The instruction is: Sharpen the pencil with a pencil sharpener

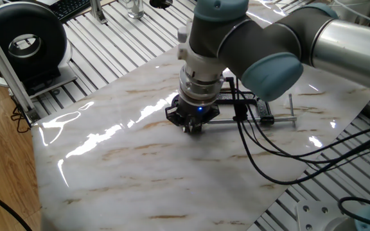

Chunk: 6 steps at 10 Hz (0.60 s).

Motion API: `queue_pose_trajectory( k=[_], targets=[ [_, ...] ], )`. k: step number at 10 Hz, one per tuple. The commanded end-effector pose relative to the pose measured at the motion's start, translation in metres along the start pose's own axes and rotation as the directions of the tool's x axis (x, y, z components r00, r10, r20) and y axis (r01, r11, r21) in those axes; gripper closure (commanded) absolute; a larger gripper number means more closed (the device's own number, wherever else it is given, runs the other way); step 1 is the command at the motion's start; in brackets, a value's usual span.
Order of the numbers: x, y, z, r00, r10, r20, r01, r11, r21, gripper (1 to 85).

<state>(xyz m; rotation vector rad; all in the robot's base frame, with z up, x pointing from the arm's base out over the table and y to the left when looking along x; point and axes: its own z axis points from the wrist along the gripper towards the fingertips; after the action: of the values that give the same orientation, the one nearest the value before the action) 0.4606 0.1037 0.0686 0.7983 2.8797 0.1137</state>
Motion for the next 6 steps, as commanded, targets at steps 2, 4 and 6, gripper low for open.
queue_pose_trajectory(
  k=[2, 4, 6],
  targets=[
    [-0.006, 0.004, 0.009, 1.0, 0.01, 0.021, -0.01, 0.999, -0.04, 84.7],
    [-0.006, 0.001, 0.015, 0.999, 0.009, 0.031, -0.008, 0.999, -0.036, 84.7],
    [-0.002, 0.008, 0.02, 0.999, 0.009, 0.042, -0.007, 0.999, -0.042, 84.7]
  ],
)
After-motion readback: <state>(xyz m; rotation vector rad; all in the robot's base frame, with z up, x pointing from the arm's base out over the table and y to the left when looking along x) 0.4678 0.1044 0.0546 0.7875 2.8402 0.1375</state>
